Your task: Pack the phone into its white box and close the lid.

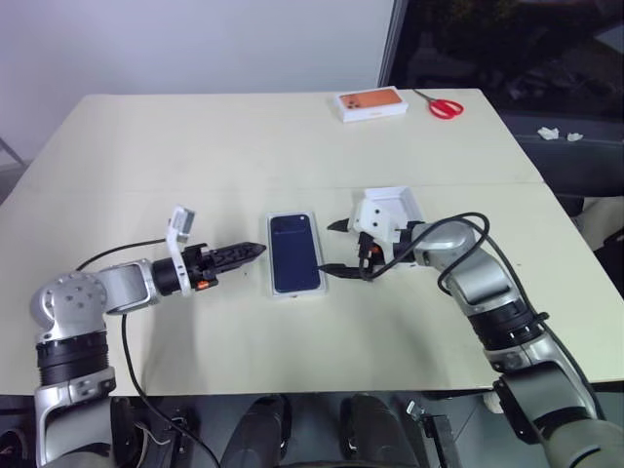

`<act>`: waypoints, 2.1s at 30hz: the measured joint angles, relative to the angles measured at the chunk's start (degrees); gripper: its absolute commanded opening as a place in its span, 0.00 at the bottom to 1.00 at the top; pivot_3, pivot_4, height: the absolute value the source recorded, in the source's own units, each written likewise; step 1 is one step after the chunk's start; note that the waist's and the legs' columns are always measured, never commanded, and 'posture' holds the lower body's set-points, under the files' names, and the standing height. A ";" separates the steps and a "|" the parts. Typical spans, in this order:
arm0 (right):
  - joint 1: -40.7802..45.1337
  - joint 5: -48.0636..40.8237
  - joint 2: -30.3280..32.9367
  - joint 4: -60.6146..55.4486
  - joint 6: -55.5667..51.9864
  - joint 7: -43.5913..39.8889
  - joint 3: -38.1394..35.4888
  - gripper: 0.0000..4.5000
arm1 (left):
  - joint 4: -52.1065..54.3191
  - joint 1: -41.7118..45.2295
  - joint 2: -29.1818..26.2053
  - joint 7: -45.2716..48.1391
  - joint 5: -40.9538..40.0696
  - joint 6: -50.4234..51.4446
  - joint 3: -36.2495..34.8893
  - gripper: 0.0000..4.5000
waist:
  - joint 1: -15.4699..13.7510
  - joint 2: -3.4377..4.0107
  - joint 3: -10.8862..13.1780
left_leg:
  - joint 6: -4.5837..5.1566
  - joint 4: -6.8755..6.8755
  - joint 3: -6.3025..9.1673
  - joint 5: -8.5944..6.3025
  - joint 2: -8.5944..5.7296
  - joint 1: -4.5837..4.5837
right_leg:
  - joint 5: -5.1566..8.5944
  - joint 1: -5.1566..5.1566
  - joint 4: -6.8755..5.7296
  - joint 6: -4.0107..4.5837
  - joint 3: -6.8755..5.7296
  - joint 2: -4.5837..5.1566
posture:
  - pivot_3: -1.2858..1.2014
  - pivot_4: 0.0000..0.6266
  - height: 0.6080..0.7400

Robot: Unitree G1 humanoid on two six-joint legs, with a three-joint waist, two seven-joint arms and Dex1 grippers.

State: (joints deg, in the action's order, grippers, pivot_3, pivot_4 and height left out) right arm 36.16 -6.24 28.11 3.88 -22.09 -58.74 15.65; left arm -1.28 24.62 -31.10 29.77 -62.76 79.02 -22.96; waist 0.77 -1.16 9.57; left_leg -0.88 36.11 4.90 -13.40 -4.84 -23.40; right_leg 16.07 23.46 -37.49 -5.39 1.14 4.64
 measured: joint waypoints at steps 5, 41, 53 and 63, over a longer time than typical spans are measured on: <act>1.24 1.03 -0.75 2.97 1.00 1.90 -0.08 0.60 | -0.16 -1.15 -2.16 -0.50 5.44 -5.22 1.07 0.70 | 0.01 0.00 0.00 | 0.00 -0.01 0.00 0.00 0.00 0.00 | 0.00 0.00 0.00 0.00 0.00 0.01 | 0.52 0.24 1.00; -4.56 12.39 8.83 3.71 6.93 3.93 0.47 0.00 | -12.27 12.32 16.18 7.08 37.54 -27.11 29.45 0.01 | -1.51 0.05 -0.03 | 0.31 0.20 0.09 -0.14 -0.27 0.02 | -0.01 -0.29 0.12 -0.02 -0.12 0.13 | 0.52 0.24 1.00; -4.47 12.76 9.03 4.87 7.38 4.35 -0.63 0.00 | -11.49 12.08 16.52 8.32 38.37 -26.15 29.27 0.01 | -1.34 0.04 -0.02 | 0.23 0.20 0.08 -0.09 -0.22 0.02 | -0.01 -0.27 0.12 -0.03 -0.11 0.10 | 0.52 0.24 1.00; -4.49 9.94 12.61 1.20 2.74 0.79 -2.50 0.00 | -9.61 10.27 10.58 9.94 38.25 -25.98 26.54 0.01 | -0.75 0.06 -0.01 | 0.28 0.14 0.07 -0.13 -0.17 0.02 | -0.01 -0.19 0.07 -0.03 -0.07 0.08 | 0.52 0.24 1.00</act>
State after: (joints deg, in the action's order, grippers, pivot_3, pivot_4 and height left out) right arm 31.66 3.69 40.72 5.08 -19.35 -57.95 13.15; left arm -10.89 34.89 -20.52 39.71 -24.51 53.04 3.59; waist 0.02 -1.09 9.57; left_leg -0.60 36.25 4.97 -13.53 -5.01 -23.39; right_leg 16.06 23.27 -37.42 -5.42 1.07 4.72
